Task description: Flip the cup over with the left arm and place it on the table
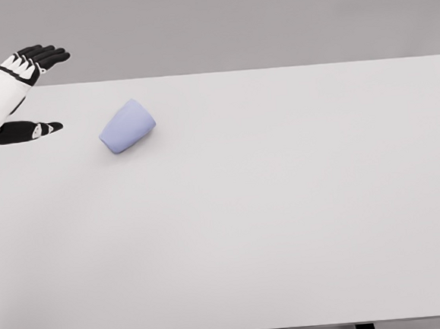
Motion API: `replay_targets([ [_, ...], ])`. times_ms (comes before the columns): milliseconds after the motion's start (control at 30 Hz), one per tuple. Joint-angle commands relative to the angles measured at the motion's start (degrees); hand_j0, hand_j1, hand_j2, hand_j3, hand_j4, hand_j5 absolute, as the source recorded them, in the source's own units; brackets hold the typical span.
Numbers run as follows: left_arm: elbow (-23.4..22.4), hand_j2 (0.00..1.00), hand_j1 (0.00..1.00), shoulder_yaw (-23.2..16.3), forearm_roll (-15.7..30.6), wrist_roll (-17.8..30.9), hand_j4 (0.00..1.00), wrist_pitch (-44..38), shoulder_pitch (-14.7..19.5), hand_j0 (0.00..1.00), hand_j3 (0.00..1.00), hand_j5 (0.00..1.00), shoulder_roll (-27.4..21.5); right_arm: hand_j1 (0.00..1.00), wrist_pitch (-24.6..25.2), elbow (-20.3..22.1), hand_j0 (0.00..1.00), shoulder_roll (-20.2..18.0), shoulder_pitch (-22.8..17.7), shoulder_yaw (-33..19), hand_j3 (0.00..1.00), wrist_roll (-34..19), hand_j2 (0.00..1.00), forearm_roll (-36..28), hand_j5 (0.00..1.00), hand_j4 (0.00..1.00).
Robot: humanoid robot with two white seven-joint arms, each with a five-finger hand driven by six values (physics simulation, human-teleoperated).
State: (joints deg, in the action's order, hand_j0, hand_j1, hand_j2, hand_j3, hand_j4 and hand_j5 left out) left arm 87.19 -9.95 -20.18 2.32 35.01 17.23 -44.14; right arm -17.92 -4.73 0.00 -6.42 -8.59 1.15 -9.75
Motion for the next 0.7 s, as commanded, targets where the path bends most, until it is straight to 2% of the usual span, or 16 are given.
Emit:
replay_targets([
  [0, 0.0, 1.0, 1.0, 0.1, 0.3, 0.0, 1.0, 0.0, 0.1, 1.0, 1.0, 1.0, -0.1, 1.0, 0.0, 0.0, 1.0, 0.0, 0.0, 0.0, 1.0, 0.0, 1.0, 0.0, 1.0, 1.0],
  [267, 0.0, 1.0, 1.0, 0.1, 0.1, 0.0, 1.0, 0.0, -0.4, 1.0, 1.0, 1.0, -0.1, 1.0, 0.0, 0.0, 1.0, 0.0, 0.0, 0.0, 1.0, 0.0, 1.0, 0.0, 1.0, 1.0],
  [400, 0.0, 1.0, 1.0, -0.1, -2.3, 0.1, 1.0, 0.0, -0.4, 1.0, 1.0, 1.0, -0.1, 1.0, 0.0, 0.0, 1.0, 0.0, 0.0, 0.0, 1.0, 0.0, 1.0, 0.1, 1.0, 1.0],
  [567, 0.0, 1.0, 1.0, -0.2, -2.7, 0.1, 1.0, 0.0, -0.4, 1.0, 1.0, 1.0, -0.6, 1.0, 0.0, 0.0, 1.0, 0.0, 0.0, 0.0, 1.0, 0.0, 1.0, 0.0, 1.0, 1.0],
  [667, 0.4, 1.0, 1.0, 0.2, -4.3, 3.4, 1.0, 0.0, -0.3, 1.0, 1.0, 1.0, -0.6, 1.0, 0.0, 0.0, 1.0, 0.0, 0.0, 0.0, 1.0, 0.0, 1.0, 0.0, 1.0, 1.0],
])
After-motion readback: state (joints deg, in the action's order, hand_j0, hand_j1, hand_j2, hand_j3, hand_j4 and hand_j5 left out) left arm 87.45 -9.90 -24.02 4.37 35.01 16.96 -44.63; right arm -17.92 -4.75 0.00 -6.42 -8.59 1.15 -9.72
